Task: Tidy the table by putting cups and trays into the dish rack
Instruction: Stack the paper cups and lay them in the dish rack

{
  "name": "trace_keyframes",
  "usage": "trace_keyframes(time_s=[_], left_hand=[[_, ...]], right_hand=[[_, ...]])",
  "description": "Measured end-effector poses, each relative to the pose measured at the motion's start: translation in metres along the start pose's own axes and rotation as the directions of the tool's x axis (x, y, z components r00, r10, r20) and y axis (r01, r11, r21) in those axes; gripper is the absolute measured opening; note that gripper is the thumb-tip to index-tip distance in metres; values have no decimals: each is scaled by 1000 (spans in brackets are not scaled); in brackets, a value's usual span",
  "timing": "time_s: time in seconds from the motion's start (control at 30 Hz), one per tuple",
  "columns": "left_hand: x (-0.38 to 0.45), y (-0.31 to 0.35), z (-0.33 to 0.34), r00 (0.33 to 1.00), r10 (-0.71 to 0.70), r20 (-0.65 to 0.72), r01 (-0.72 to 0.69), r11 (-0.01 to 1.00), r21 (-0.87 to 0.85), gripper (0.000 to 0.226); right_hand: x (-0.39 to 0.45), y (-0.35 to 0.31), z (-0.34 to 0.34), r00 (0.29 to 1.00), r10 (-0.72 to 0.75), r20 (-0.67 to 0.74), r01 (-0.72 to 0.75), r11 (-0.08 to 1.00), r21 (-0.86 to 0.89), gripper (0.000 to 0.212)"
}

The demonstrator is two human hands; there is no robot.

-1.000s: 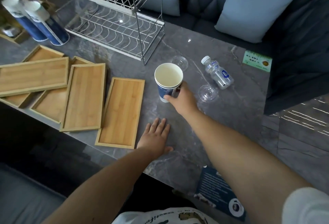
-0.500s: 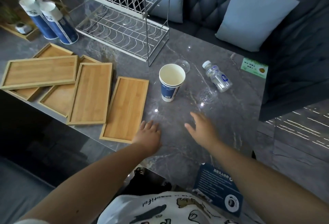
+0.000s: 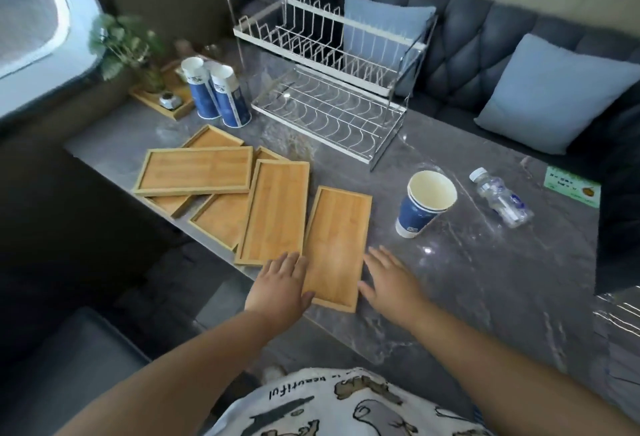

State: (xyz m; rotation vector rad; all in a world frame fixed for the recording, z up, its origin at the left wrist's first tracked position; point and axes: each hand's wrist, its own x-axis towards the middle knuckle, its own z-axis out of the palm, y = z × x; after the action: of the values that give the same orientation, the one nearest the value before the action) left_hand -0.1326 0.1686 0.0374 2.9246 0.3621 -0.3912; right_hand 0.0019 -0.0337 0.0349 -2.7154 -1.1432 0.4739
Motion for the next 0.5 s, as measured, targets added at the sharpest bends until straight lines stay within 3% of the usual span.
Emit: trace_keyframes(time_s=[0.27, 0.5], left_hand=[[-3, -105, -20, 995, -84, -47, 85, 996, 13, 71], [24, -157, -35, 983, -153, -104, 150, 988, -38, 73]], right_hand=[[74, -98, -6, 997, -74, -27, 74, 997, -13, 64], [133, -136, -21, 990, -133, -42, 132, 991, -21, 63]])
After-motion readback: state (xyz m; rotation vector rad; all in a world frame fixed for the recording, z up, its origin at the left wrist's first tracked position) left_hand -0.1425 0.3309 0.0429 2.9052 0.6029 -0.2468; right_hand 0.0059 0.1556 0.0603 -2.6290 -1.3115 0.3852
